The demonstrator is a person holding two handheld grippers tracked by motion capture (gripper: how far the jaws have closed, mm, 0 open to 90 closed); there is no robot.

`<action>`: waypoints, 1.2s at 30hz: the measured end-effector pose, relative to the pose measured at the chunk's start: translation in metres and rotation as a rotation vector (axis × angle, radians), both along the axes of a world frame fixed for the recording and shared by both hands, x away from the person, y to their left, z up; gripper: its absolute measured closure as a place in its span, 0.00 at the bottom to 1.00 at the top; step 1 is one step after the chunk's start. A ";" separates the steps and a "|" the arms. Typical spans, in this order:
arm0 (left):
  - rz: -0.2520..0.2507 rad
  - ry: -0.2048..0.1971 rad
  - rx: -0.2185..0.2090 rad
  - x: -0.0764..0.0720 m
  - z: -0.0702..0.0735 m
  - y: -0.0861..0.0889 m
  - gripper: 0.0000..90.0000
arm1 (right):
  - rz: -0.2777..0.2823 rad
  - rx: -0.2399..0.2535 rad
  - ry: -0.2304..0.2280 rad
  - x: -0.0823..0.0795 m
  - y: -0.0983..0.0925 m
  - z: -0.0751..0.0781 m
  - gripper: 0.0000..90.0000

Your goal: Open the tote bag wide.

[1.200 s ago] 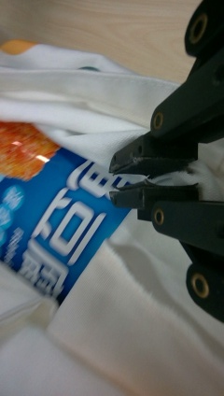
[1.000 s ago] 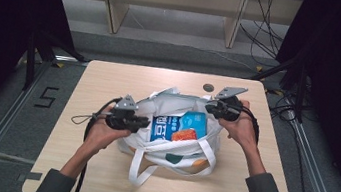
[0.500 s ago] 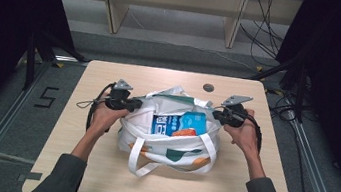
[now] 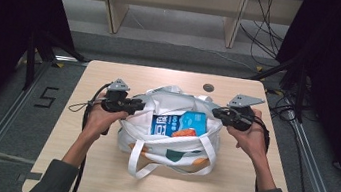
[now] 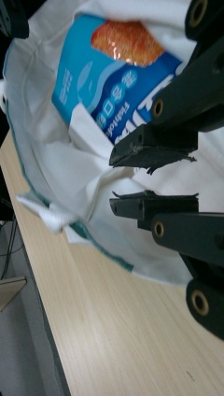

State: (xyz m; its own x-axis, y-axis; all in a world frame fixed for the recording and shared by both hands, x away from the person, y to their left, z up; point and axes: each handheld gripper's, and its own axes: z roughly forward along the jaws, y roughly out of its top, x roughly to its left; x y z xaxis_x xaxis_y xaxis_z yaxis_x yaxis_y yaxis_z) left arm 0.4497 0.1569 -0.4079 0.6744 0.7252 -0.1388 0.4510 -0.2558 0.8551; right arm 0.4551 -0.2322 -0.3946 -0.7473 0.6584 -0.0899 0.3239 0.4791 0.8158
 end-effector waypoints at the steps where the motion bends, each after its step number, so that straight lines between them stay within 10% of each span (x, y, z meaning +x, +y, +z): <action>1: -0.020 0.003 -0.009 -0.003 0.002 0.001 0.78 | 0.009 0.009 -0.018 -0.006 0.000 0.002 0.98; 12: -0.052 -0.014 -0.044 -0.043 0.005 0.017 0.62 | 0.025 0.013 -0.030 -0.028 -0.004 0.004 0.88; 36: -0.016 0.011 -0.062 -0.080 -0.006 0.037 0.36 | -0.040 0.053 -0.018 -0.052 -0.015 -0.007 0.47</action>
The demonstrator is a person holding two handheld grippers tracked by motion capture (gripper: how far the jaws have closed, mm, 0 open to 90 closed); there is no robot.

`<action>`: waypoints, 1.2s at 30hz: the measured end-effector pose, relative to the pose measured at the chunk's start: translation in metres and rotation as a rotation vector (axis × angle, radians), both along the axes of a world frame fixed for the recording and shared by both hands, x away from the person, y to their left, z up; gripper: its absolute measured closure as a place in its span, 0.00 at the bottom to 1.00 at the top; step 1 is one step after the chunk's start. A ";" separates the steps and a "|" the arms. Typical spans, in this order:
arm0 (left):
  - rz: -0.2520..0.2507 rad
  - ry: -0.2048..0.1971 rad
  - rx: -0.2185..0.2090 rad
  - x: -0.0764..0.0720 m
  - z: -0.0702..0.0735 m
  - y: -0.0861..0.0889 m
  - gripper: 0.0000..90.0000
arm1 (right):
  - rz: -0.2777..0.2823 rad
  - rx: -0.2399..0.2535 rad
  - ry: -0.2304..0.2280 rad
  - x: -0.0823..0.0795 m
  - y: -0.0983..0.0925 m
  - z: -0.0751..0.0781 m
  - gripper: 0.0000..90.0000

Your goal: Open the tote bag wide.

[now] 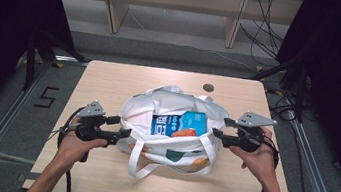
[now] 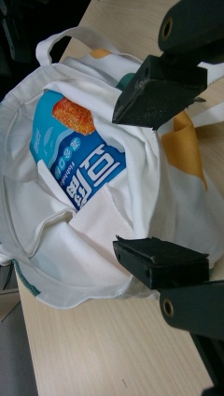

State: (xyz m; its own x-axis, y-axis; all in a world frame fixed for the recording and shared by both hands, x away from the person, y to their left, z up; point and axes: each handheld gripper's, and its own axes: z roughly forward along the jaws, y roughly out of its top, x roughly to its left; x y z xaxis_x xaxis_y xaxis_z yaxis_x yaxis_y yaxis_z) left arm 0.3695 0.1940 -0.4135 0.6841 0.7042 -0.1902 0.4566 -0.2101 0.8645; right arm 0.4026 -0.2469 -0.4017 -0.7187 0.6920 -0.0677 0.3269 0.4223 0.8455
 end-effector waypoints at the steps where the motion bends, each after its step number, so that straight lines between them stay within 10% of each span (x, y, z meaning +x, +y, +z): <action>1: -0.003 -0.003 0.005 -0.001 0.000 0.000 0.36 | 0.000 -0.003 -0.001 0.000 -0.001 0.000 0.47; 36: -0.048 -0.011 0.010 -0.041 -0.016 -0.007 0.31 | -0.017 0.019 0.028 -0.037 -0.014 -0.017 0.34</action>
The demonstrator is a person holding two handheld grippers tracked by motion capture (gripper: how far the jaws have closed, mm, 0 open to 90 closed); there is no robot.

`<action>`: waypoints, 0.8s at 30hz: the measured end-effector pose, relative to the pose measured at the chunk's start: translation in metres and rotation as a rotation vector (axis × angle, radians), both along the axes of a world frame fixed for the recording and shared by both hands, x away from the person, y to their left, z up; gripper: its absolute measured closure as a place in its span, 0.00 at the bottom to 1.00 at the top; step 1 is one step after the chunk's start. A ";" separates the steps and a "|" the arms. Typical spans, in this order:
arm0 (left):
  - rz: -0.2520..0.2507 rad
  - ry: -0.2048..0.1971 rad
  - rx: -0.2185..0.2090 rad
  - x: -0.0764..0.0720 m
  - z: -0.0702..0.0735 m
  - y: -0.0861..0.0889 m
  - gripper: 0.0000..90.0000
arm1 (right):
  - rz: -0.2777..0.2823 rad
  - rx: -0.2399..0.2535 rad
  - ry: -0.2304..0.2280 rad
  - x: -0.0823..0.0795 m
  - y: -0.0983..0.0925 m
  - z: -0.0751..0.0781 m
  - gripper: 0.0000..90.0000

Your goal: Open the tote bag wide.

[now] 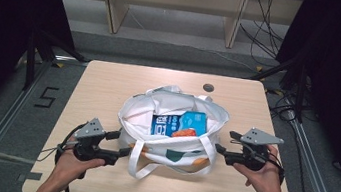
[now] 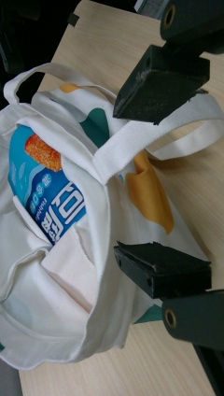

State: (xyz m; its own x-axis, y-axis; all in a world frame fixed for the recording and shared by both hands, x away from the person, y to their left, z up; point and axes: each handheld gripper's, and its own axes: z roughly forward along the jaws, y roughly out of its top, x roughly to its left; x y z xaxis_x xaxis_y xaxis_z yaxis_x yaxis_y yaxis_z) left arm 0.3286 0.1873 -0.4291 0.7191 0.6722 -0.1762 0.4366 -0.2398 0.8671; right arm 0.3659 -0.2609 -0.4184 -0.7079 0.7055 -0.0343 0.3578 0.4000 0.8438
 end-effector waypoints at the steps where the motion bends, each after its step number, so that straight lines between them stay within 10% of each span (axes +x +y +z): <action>1: -0.004 -0.005 0.003 -0.001 -0.001 0.001 0.31 | 0.000 0.000 0.000 0.000 0.000 0.000 0.34; 24: -0.029 -0.008 0.041 -0.030 -0.031 0.002 0.26 | -0.037 0.003 0.026 -0.036 -0.005 -0.025 0.28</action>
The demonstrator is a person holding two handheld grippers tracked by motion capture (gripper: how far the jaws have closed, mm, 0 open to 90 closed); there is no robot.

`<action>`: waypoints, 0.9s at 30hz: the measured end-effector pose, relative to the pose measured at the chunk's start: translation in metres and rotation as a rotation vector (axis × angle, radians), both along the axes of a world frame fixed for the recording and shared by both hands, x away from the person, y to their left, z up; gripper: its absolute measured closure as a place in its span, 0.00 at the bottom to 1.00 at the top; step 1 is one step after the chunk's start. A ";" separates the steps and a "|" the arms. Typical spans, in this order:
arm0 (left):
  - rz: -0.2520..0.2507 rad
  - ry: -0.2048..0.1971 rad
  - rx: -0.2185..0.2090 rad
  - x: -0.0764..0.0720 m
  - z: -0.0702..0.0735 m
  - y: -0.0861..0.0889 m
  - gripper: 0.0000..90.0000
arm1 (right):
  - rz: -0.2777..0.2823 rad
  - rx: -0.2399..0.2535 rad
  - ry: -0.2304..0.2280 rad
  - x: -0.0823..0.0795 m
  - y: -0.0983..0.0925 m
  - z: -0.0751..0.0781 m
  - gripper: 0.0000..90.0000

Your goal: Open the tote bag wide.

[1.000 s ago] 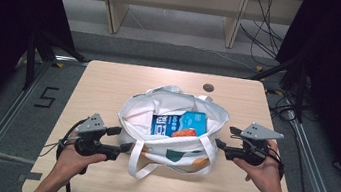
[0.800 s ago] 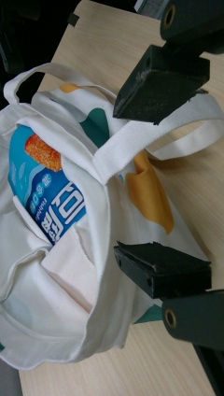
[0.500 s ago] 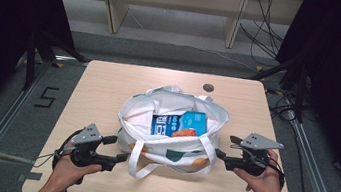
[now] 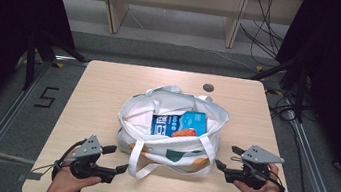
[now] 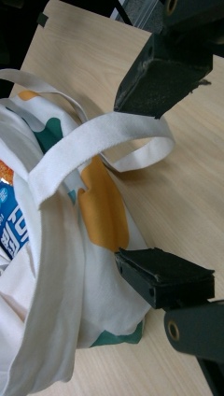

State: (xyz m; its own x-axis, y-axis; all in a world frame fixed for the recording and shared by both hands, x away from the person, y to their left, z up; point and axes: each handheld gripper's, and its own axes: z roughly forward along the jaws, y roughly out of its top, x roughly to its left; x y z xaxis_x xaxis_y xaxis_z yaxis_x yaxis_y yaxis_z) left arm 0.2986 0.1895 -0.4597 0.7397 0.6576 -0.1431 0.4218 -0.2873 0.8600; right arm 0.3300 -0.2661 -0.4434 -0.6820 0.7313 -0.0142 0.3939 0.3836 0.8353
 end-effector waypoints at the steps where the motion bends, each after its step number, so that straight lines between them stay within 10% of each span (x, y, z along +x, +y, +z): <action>1: 0.000 0.000 0.000 0.000 0.000 0.000 0.26 | 0.000 0.000 0.000 0.000 0.000 0.000 0.28; 15: 0.012 0.002 -0.004 -0.014 -0.013 0.000 0.25 | 0.030 -0.022 -0.032 -0.019 -0.004 -0.014 0.28; 27: 0.021 0.027 0.038 -0.025 -0.027 0.005 0.25 | 0.043 -0.045 0.028 -0.032 -0.005 -0.032 0.28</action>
